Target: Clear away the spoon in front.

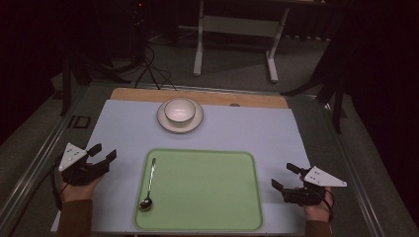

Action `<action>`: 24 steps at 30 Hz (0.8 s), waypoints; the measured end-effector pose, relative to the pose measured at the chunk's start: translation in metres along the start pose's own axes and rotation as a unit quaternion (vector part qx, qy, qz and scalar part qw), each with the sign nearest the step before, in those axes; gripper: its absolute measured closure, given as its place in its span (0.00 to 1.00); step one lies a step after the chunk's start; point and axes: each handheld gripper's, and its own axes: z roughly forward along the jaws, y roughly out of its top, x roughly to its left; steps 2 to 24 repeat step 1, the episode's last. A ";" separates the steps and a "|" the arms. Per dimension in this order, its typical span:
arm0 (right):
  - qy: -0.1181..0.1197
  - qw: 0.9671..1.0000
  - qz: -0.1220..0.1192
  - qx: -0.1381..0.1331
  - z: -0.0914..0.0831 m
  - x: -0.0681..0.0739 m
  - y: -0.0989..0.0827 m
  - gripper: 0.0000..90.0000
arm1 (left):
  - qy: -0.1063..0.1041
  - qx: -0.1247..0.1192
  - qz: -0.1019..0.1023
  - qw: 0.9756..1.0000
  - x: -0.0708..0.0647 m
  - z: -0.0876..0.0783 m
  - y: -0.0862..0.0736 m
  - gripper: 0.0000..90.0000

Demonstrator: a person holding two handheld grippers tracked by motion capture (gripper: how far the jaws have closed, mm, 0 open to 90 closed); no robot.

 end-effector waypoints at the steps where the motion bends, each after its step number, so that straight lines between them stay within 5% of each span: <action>1: -0.001 1.000 0.001 -0.001 0.000 0.000 0.000 0.16 | -0.001 0.002 0.000 1.000 0.000 0.001 0.000 0.44; 24: -0.001 1.000 0.001 -0.001 0.000 0.000 0.000 0.16 | -0.001 0.002 0.000 1.000 0.000 0.001 0.000 0.44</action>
